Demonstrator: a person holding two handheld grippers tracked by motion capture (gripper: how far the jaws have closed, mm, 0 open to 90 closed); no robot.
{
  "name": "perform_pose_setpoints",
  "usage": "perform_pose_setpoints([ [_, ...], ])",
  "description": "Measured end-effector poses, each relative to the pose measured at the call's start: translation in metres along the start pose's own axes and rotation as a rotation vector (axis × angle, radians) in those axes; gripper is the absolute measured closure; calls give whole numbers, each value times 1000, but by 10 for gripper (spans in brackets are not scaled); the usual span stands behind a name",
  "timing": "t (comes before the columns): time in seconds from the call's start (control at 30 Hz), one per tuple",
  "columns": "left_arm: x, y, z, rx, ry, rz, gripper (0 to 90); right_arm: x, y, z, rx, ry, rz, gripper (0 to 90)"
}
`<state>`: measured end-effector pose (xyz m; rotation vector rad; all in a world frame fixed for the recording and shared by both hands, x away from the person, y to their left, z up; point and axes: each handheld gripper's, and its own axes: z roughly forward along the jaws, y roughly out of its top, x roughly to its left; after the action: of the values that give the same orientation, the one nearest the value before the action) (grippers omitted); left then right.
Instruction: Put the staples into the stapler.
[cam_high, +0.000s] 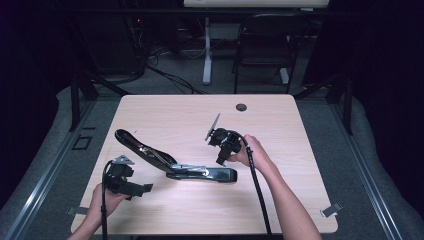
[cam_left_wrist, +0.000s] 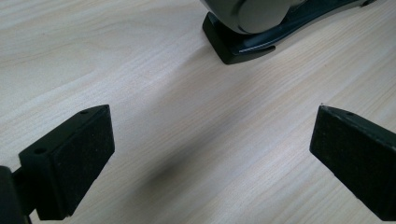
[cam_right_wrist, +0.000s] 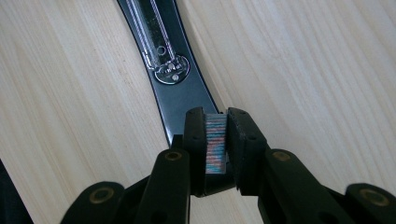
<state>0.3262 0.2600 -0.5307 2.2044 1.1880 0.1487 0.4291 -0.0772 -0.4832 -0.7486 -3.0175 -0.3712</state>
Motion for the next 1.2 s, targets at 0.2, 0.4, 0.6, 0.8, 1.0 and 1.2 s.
perform_pose_setpoints([
  [0.2,0,0,0,0,0,2,0,3,8,-2,-14,4,-31,783],
  [0.4,1,0,-1,1,0,4,0,7,17,-3,-26,10,-68,783],
  [0.6,1,0,-1,-1,-2,1,0,11,25,0,-24,15,-96,783],
  [0.8,1,0,-1,-1,-1,1,0,15,33,1,-34,21,-122,783],
  [1.0,2,0,-1,-3,2,2,0,18,40,3,-34,28,-152,783],
  [1.2,1,-1,-1,-1,0,-1,0,22,46,8,-35,38,-170,783],
])
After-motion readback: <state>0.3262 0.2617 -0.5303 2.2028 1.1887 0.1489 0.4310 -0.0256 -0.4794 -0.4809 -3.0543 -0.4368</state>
